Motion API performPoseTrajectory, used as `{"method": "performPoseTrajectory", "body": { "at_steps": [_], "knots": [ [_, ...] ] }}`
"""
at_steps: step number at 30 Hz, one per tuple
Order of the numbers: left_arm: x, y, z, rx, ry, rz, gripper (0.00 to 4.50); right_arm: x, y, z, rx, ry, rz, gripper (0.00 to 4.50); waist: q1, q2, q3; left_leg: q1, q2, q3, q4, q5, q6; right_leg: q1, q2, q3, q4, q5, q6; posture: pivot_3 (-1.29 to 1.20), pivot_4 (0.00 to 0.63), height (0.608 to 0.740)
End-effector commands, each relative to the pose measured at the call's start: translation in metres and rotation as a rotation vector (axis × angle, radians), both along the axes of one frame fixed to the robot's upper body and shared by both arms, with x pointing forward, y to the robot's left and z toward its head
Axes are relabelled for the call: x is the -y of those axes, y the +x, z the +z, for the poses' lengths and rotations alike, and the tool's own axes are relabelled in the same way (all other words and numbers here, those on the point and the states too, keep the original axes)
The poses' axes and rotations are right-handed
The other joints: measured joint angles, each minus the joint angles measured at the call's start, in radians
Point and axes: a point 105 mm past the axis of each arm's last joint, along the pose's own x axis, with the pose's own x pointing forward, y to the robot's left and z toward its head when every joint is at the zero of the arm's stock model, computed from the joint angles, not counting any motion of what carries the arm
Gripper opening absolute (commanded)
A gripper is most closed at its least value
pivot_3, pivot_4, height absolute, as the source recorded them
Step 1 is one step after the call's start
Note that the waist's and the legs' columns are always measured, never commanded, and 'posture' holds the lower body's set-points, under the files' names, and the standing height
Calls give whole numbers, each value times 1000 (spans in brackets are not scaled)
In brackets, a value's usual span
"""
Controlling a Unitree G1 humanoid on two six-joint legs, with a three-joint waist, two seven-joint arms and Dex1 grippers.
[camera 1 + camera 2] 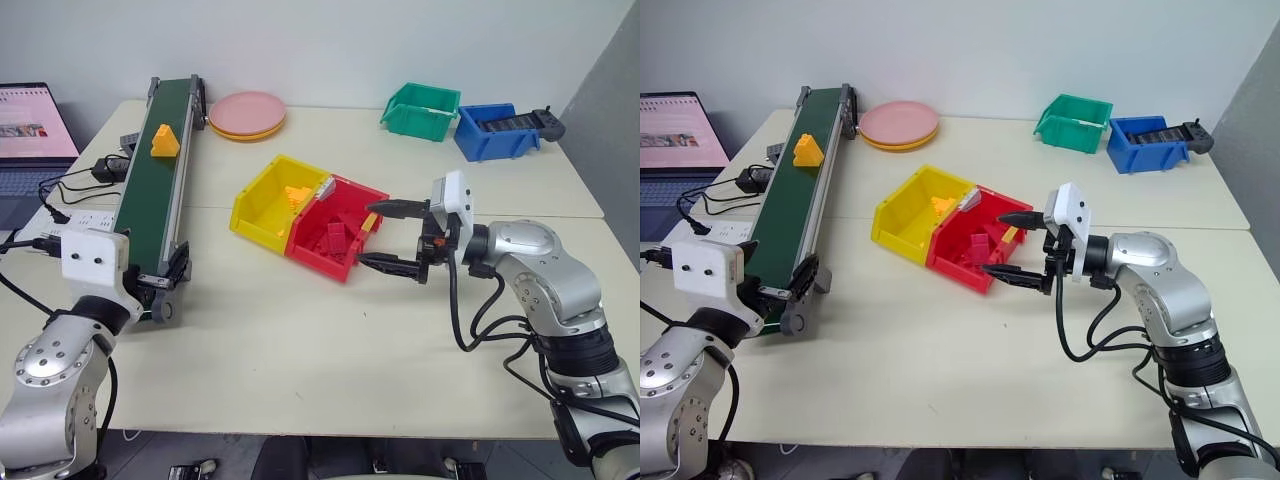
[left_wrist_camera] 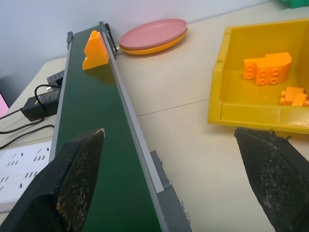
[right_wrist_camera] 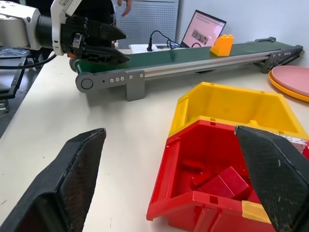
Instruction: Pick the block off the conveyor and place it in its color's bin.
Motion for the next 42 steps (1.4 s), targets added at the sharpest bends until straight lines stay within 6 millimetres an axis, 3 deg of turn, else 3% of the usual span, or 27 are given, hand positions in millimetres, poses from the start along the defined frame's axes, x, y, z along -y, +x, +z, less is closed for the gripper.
{"method": "performPoseTrajectory", "body": {
  "at_steps": [1, 13, 23, 38, 39, 42],
  "knots": [
    [-5, 2, 10, 39, 18, 27, 4484, -4, -5, 25, 59, 58, 31, 4500, 0, 0, 0, 0, 0, 0, 0, 0, 0, 0, 0, 0, 0, 0, 0, 0, 150, 740],
    [-8, 12, 10, 32, 29, 31, 4484, -1, -13, 19, 90, 38, 53, 4500, 1, 0, 0, -1, 0, 0, 0, 0, 0, 0, 0, 0, 0, 0, 0, 0, 150, 740],
    [-27, 20, 8, 15, -9, 119, 4484, 0, -17, 12, 93, -3, 50, 4500, 1, 0, 0, -1, 0, 0, 0, 0, 0, 0, 0, 0, -1, 0, 0, 0, 150, 740],
    [-42, 24, -9, -74, -105, 201, 4484, 3, -21, 8, 85, -14, 52, 4500, 1, 0, 0, -1, 0, -1, 0, 0, 0, 0, 0, 0, 0, 0, 0, 0, 150, 740],
    [-41, 25, -10, -77, -111, 200, 4138, 3, -21, 8, 85, -15, 52, 4500, 1, 0, 0, -1, 0, -1, 0, 0, 0, 0, 0, 0, 0, 0, 0, 0, 150, 740],
    [-34, 24, -12, -86, -133, 195, 3715, 4, -21, 8, 84, -16, 51, 4500, 1, 0, 0, -1, 0, -1, 0, 0, 0, 0, 0, 0, 0, 0, 0, 0, 150, 740]
  ]
}}
